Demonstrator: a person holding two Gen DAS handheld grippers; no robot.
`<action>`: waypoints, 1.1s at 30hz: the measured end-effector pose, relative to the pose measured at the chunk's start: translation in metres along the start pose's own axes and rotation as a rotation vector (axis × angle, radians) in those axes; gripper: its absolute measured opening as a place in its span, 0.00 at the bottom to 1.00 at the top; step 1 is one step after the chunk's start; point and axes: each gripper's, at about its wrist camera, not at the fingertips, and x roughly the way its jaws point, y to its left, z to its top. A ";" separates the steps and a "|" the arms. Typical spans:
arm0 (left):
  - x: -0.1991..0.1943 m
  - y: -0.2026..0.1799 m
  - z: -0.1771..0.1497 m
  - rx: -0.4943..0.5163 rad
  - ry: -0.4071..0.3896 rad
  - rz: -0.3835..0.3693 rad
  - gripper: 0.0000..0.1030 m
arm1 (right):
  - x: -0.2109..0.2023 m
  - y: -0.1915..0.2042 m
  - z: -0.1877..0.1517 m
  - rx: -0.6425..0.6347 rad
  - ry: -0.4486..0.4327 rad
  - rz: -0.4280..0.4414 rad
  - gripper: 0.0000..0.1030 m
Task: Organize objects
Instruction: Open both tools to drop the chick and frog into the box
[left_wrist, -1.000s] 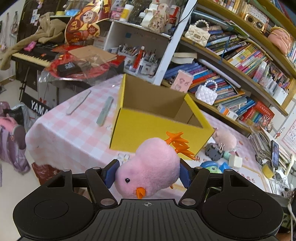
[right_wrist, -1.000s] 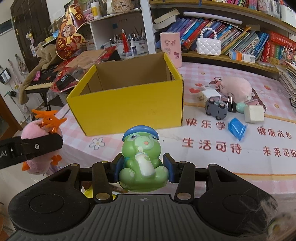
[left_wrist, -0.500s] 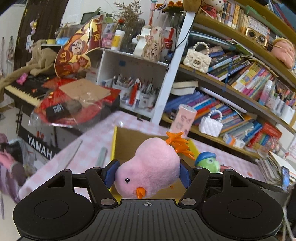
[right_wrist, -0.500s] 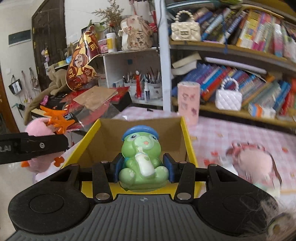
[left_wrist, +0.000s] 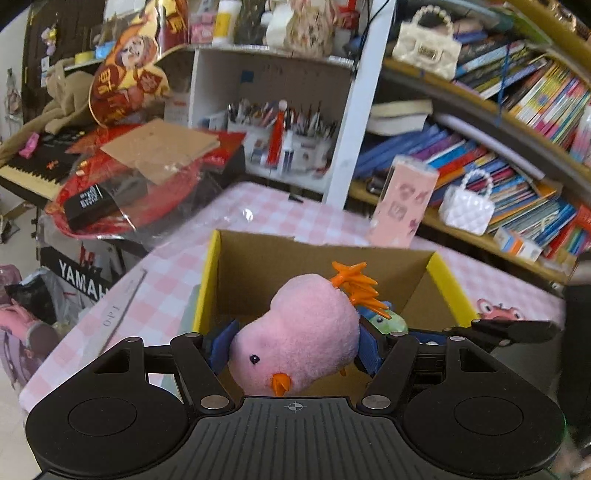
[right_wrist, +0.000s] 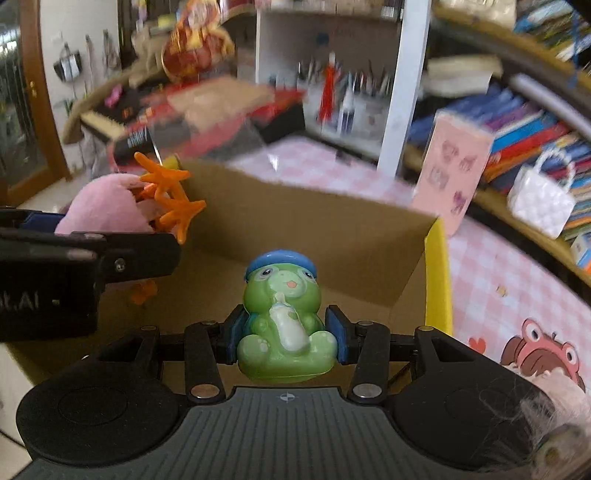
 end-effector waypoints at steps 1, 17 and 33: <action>0.006 0.000 0.000 0.002 0.009 0.005 0.65 | 0.003 -0.003 0.003 0.009 0.014 0.028 0.42; 0.021 -0.008 0.005 0.030 -0.018 0.033 0.75 | 0.015 -0.009 0.012 -0.066 0.053 -0.002 0.54; -0.106 0.007 -0.007 -0.050 -0.268 0.008 0.91 | -0.098 0.005 -0.021 0.065 -0.203 -0.070 0.70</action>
